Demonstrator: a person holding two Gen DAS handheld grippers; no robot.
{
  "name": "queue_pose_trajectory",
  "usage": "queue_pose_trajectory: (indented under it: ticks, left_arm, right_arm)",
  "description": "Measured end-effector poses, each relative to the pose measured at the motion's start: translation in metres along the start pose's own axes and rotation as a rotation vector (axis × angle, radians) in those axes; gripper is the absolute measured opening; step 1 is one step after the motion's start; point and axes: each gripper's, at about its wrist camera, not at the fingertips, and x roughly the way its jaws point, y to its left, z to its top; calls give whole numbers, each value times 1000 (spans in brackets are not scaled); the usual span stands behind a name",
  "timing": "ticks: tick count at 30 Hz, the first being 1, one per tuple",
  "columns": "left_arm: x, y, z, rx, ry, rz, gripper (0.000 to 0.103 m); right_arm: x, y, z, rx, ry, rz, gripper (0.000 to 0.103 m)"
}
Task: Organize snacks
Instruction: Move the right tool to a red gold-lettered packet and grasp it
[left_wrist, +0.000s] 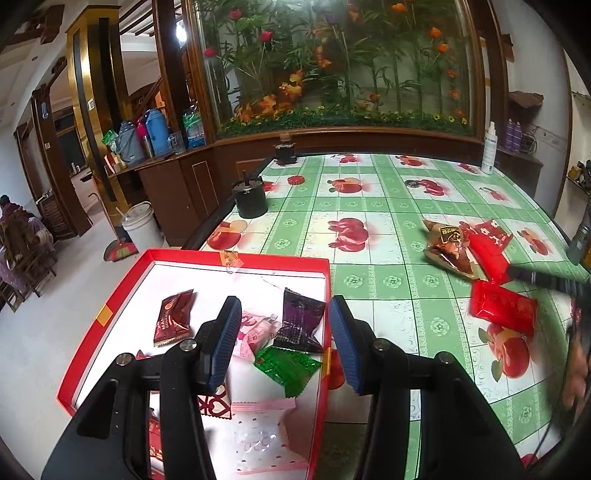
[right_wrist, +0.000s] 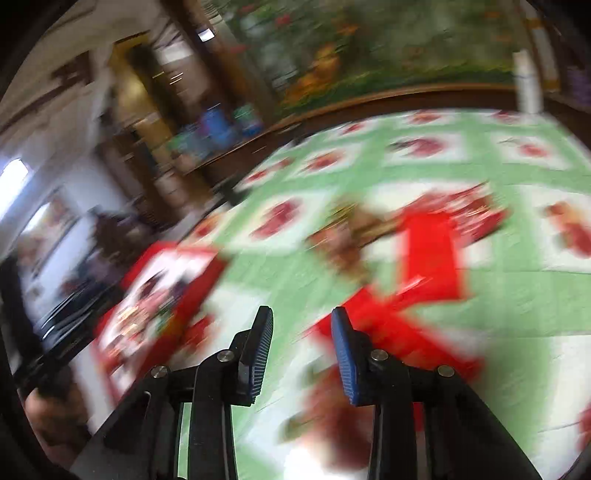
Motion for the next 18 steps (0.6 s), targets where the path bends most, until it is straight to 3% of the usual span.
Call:
queue_pose_trajectory:
  ticks: [3,4,6,8,11,12,14,18]
  left_arm:
    - [0,-1,1,3,-7,-9,48]
    - [1,-1,1,5,-6,-14,48]
    - [3,-5,1,15,-3,-21,48]
    - [4,-9,-1,21,-4,-30,48]
    - [7,-13,-3,34,6,-34,49]
    - [8,-14,-4,37,9,-35,49]
    - [7,-15,-6,41,9,-33,49]
    - [6,-15,-6,47,5,-34,49]
  right_arm:
    - [0,-38,8,84,-1,-167,38]
    - [3,-43,7,93,28,-164,38]
    - [14,-44,-2,121,113,-111,39]
    - [14,-30,-8,95,138,-26,38]
    - [17,-2,-16,31,203,217,37]
    - [17,5,-17,15,212,249,35]
    - [13,5,-13,17,164,213,36]
    - [5,-21,5,97,68,24,38]
